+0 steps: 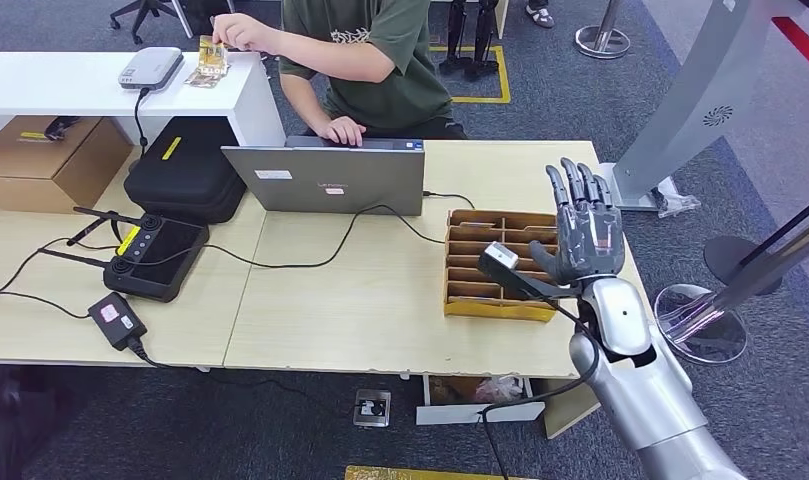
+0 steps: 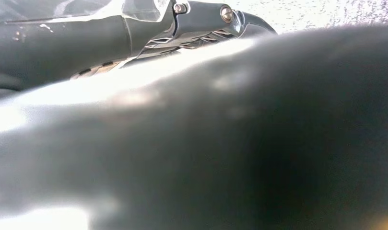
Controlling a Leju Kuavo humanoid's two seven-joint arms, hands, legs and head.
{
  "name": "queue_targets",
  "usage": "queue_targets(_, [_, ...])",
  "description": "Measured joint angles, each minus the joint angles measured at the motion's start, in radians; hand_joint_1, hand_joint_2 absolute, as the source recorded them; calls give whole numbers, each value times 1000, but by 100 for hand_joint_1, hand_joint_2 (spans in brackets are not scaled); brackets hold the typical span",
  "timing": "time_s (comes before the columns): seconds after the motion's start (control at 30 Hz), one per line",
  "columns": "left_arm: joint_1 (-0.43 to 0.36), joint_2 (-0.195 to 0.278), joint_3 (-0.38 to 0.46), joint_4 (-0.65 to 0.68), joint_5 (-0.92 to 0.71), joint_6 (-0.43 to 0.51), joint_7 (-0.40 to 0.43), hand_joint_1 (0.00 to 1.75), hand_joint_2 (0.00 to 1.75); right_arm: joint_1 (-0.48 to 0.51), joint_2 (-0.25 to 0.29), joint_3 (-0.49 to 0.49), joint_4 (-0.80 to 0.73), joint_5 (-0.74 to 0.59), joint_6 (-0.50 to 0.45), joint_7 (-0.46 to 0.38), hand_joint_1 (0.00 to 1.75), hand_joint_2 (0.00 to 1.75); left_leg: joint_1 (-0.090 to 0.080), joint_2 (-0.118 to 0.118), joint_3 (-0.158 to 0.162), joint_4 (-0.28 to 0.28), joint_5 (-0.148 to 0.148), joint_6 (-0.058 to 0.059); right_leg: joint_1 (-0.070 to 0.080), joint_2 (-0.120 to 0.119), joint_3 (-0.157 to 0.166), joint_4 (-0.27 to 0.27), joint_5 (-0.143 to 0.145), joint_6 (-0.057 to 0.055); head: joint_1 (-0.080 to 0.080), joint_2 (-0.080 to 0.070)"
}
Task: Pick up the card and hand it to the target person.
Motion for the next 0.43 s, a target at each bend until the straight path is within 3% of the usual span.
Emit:
queue_targets(0.3, [0,0,0,0,3,0,14,0,0,21,11,0,11,-6,-1,-7,0,175,0,0,0,0,0,0,0,0,0,0,0,0,0,0])
queue_targets(0.43, [0,0,0,0,5,-1,18,0,0,21,26,0,14,-78,-5,-59,0,175,0,0,0,0,0,0,0,0,0,0,0,0,0,0])
